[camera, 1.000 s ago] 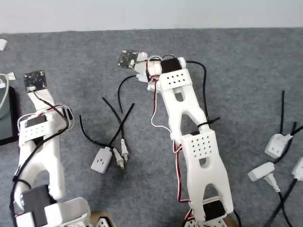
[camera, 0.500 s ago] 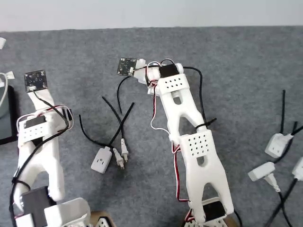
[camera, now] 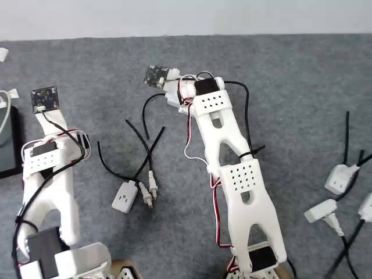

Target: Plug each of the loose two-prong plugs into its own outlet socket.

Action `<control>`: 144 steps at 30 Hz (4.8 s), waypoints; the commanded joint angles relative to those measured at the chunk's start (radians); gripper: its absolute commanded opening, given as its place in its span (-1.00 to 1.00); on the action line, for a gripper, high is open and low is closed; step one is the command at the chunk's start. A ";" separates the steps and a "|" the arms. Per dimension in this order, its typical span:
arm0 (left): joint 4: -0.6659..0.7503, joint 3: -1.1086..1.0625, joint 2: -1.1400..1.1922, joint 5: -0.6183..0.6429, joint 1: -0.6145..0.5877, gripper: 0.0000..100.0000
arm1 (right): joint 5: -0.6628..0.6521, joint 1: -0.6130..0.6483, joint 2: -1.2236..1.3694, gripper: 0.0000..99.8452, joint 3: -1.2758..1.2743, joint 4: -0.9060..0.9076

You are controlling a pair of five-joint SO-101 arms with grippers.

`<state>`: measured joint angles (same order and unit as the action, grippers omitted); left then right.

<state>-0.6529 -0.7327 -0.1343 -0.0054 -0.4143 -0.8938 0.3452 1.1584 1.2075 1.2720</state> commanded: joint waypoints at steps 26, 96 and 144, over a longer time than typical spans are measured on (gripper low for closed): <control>-0.015 0.008 -0.017 -0.091 0.101 -0.63 | 0.703 -0.234 -0.240 -0.98 0.270 0.532; -0.462 1.122 0.807 0.031 0.491 -0.98 | 0.701 -0.380 -0.843 -0.98 -1.381 -0.275; -0.394 -0.252 -0.703 0.138 0.786 -0.97 | 0.703 -0.386 -0.843 -0.98 -1.398 -0.389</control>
<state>-1.1807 -0.8692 -0.8032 0.1189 0.4173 -0.1895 -0.0414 0.3667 -0.2010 0.9129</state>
